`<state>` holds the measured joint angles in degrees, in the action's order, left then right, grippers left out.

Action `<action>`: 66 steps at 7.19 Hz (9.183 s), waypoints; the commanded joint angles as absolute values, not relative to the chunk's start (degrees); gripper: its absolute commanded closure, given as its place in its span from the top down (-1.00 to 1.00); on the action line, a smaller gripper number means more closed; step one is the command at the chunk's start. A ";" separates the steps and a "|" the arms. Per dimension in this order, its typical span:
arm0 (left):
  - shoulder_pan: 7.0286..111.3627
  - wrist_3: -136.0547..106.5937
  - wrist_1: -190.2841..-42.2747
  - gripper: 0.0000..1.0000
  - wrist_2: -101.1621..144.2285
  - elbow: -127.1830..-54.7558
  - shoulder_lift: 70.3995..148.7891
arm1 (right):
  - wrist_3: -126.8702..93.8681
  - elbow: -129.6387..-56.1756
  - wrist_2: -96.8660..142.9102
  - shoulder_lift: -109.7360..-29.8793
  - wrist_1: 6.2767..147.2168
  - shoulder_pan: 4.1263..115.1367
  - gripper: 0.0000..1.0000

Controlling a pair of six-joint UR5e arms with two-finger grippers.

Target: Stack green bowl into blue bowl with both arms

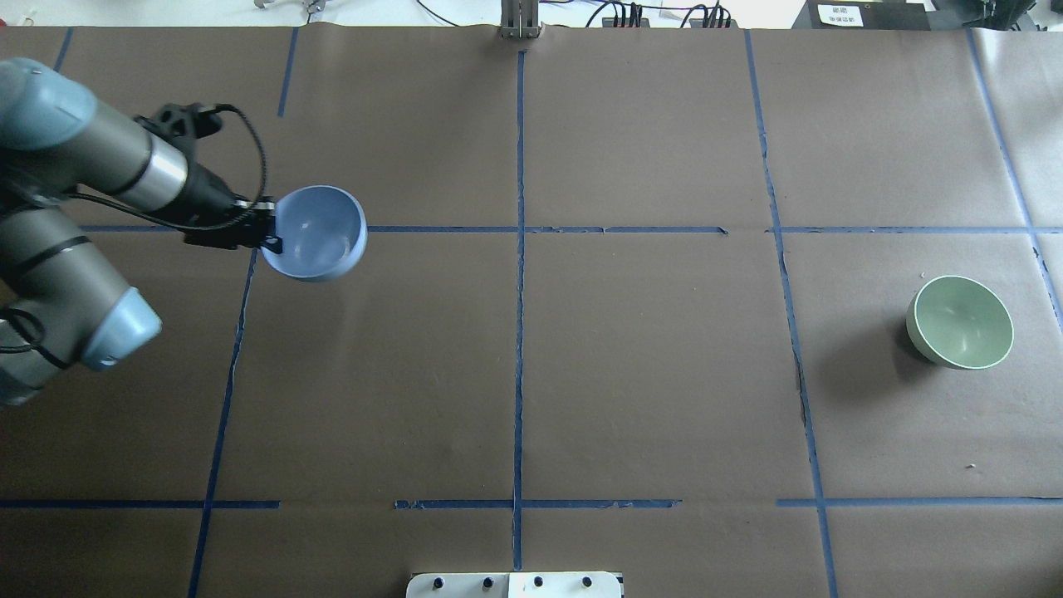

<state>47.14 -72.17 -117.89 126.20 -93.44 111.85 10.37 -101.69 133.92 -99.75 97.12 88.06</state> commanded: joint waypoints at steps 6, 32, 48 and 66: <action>29.71 -85.52 -112.59 -0.92 108.02 -83.67 130.34 | 10.37 -101.16 134.21 -99.76 97.12 88.07 1.00; 94.31 16.17 -86.40 1.00 137.46 -90.97 88.68 | -50.71 -88.85 129.28 -101.69 38.14 60.03 -1.00; 94.31 14.50 -86.66 1.00 139.75 -91.41 88.33 | -96.68 -91.49 112.15 -52.47 75.59 31.20 -0.71; 93.43 13.28 -92.54 1.00 133.60 -94.59 83.17 | 4.05 -101.26 132.28 -94.74 96.77 82.44 1.00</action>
